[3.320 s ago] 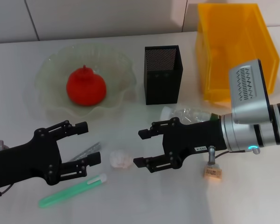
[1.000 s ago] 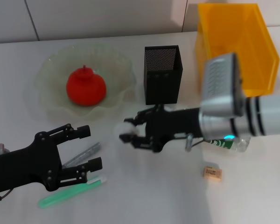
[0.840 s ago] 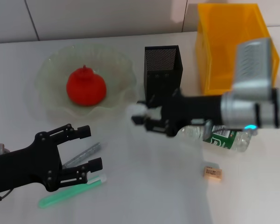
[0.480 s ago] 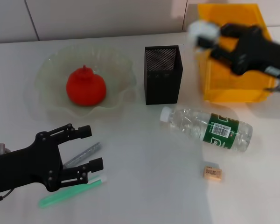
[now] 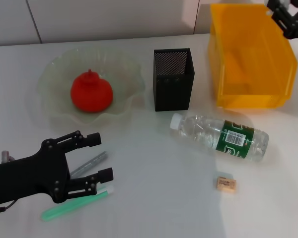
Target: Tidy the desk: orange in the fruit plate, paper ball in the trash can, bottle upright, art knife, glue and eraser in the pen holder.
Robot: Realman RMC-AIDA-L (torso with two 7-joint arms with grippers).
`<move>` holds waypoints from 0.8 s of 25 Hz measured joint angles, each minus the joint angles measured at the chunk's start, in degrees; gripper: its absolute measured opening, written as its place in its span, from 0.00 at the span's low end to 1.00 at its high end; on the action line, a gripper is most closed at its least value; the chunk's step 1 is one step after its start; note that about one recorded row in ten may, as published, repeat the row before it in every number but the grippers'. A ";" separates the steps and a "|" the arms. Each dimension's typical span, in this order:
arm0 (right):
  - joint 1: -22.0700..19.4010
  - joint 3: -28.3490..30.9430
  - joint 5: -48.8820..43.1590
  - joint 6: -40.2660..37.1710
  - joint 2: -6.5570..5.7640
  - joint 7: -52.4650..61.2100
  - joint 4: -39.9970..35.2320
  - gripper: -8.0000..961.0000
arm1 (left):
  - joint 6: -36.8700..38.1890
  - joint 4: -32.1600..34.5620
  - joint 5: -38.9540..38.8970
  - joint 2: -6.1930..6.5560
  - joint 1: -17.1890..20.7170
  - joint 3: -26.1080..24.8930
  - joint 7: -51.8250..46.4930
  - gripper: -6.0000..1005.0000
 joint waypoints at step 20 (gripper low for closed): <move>0.81 -3.90 -1.74 10.14 0.05 7.39 1.42 0.60 | 0.75 -0.08 0.00 -0.09 -0.08 0.07 0.00 0.82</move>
